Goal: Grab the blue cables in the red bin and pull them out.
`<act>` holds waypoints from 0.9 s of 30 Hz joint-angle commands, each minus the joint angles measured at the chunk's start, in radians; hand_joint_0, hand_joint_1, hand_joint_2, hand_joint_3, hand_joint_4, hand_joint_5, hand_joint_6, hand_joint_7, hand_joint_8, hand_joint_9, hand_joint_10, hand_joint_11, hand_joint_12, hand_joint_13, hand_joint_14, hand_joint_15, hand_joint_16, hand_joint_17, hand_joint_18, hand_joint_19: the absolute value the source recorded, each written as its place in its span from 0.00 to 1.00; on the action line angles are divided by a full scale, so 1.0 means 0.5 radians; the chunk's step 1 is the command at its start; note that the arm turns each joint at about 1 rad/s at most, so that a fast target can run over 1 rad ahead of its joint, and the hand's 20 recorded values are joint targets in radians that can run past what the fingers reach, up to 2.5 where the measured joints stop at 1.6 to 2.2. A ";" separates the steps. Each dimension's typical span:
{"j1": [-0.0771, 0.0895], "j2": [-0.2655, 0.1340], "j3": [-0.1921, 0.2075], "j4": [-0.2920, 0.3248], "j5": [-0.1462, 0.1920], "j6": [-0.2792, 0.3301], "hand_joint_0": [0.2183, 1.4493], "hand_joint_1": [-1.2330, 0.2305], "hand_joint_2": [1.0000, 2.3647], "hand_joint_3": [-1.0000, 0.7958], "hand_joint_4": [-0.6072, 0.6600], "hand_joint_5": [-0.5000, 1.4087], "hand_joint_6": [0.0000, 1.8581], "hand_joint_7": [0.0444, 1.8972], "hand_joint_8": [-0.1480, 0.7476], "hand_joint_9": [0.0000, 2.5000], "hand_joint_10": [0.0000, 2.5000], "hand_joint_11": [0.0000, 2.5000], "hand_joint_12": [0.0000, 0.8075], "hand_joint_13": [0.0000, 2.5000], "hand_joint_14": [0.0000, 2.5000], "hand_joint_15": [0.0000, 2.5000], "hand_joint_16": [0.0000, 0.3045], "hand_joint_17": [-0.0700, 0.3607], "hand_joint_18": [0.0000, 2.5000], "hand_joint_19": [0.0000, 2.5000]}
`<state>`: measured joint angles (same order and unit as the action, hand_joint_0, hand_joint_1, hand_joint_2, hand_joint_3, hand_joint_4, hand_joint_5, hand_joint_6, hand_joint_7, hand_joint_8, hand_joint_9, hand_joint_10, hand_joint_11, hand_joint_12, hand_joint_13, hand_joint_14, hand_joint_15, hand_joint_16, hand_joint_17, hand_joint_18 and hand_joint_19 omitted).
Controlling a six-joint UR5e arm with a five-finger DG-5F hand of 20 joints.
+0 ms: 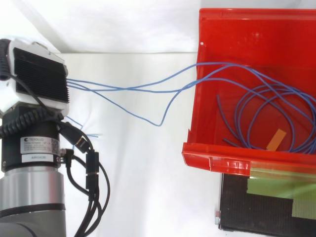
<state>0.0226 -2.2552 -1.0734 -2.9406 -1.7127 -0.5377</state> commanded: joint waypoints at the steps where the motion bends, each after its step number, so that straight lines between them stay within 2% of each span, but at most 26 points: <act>1: 0.004 0.001 -0.001 -0.028 0.023 0.049 0.53 0.32 0.00 0.00 0.65 0.78 0.00 0.37 0.45 0.31 0.01 0.24 0.36 0.20 0.01 0.16 0.12 0.36 0.14 0.21; 7: 0.010 0.001 -0.001 -0.083 0.048 0.114 0.53 0.32 0.00 0.00 0.65 0.78 0.00 0.37 0.46 0.32 0.01 0.23 0.36 0.21 0.01 0.16 0.12 0.36 0.14 0.20; 16: 0.010 -0.002 0.002 -0.132 0.048 0.123 0.53 0.31 0.00 0.00 0.64 0.79 0.00 0.39 0.48 0.34 0.01 0.23 0.38 0.27 0.01 0.20 0.12 0.36 0.17 0.21; 23: 0.010 0.001 0.002 -0.132 0.048 0.123 0.54 0.31 0.00 0.00 0.62 0.78 0.00 0.40 0.48 0.38 0.01 0.33 0.42 0.34 0.01 0.28 0.13 0.36 0.18 0.23; 27: 0.013 0.001 -0.001 -0.132 0.048 0.123 0.54 0.31 0.00 0.00 0.62 0.78 0.00 0.41 0.48 0.36 0.01 0.34 0.43 0.35 0.01 0.30 0.13 0.36 0.19 0.23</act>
<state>0.0278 -2.2551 -1.0725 -3.0066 -1.6889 -0.4763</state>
